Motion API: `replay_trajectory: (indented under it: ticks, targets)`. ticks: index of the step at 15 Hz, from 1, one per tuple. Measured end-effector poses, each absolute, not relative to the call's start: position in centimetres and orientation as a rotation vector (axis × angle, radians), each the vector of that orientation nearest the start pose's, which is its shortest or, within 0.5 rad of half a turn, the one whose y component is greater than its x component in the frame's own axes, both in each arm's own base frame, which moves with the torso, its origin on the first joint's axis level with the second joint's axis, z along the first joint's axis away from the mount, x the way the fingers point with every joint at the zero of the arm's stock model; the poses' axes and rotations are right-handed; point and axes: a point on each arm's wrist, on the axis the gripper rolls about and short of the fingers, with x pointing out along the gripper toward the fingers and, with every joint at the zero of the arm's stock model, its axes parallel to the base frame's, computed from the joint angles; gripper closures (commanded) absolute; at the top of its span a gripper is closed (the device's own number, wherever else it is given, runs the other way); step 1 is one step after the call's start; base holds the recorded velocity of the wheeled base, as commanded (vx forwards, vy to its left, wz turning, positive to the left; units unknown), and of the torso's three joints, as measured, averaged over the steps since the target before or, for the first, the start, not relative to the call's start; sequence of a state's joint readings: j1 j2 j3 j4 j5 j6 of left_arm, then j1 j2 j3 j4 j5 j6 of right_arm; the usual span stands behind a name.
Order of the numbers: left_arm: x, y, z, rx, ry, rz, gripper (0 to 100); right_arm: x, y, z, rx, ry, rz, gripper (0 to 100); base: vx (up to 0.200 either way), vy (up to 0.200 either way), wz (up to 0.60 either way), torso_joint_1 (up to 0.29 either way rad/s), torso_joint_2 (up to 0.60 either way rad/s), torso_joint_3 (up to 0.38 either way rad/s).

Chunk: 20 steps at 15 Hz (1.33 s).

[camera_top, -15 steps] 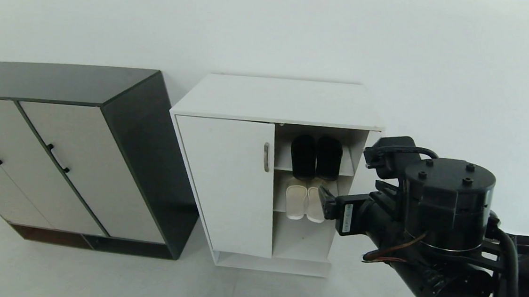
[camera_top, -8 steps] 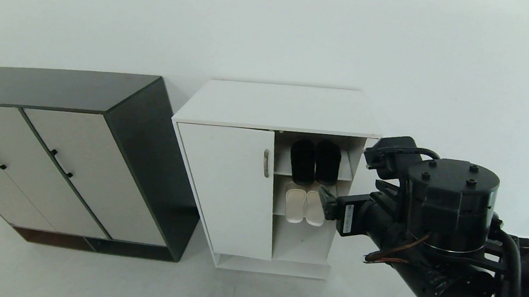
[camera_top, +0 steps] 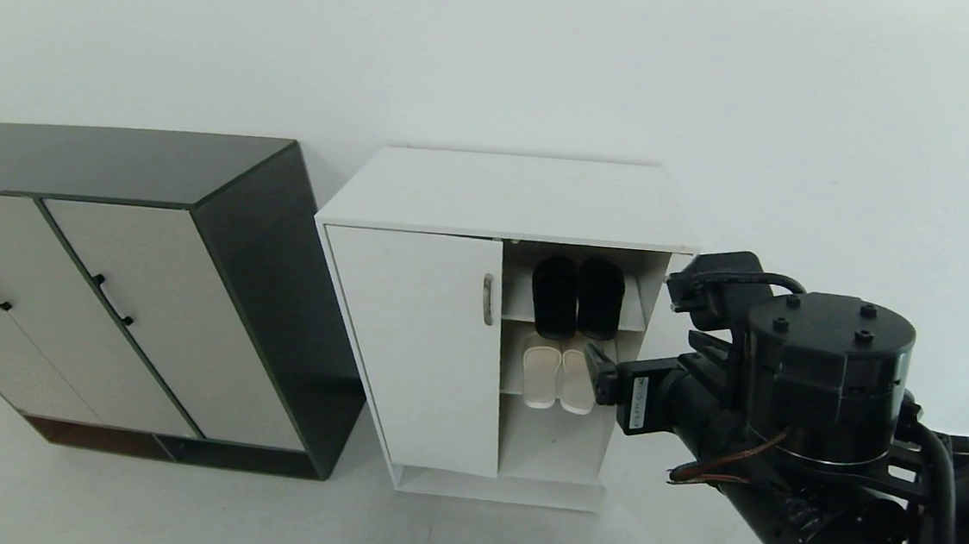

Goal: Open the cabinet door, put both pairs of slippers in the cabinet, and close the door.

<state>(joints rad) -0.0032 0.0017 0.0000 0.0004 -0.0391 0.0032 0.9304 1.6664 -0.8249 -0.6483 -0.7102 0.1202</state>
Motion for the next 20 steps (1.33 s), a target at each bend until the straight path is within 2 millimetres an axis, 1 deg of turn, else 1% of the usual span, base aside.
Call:
replay_trajectory:
  ticks: [6, 9, 12, 14, 17, 18, 20]
  targets:
    - [-2.3, -0.1, 7.5, 0.003, 0.002, -0.043, 100, 19.0, 22.7, 20.0, -0.037, 0.143, 0.204, 0, 0.000, 0.000, -0.60, 0.005, 0.00, 0.003]
    - [-2.3, -0.1, 7.6, 0.003, 0.002, -0.042, 100, 19.8, 22.1, 20.2, -0.037, 0.138, 0.171, 0, 0.000, 0.000, 0.00, 0.000, 0.00, 0.000]
    - [-2.3, -0.1, 7.5, 0.003, 0.002, -0.042, 100, 21.4, 21.2, 20.7, -0.020, 0.130, 0.152, 0, 0.000, 0.000, 0.00, 0.000, 0.00, 0.000]
    - [-2.3, -0.1, 7.6, 0.003, 0.002, -0.041, 100, 23.1, 20.2, 21.4, -0.006, 0.126, 0.152, 0, 0.000, 0.000, 0.00, 0.000, 0.00, 0.000]
    - [-2.3, -0.1, 7.5, 0.003, 0.002, -0.041, 100, 25.3, 19.2, 22.3, 0.001, 0.137, 0.093, 0, 0.000, 0.000, 0.00, 0.000, 0.00, 0.000]
    - [-2.3, -0.1, 7.6, 0.003, 0.002, -0.041, 100, 26.1, 19.0, 22.8, 0.012, 0.141, 0.090, 0, 0.000, 0.000, 0.00, 0.000, 0.00, 0.000]
    - [-2.3, -0.1, 7.6, 0.002, 0.002, -0.040, 100, 28.0, 18.3, 24.3, 0.043, 0.156, 0.101, 0, -0.200, 0.000, 0.00, 0.002, 0.00, 0.002]
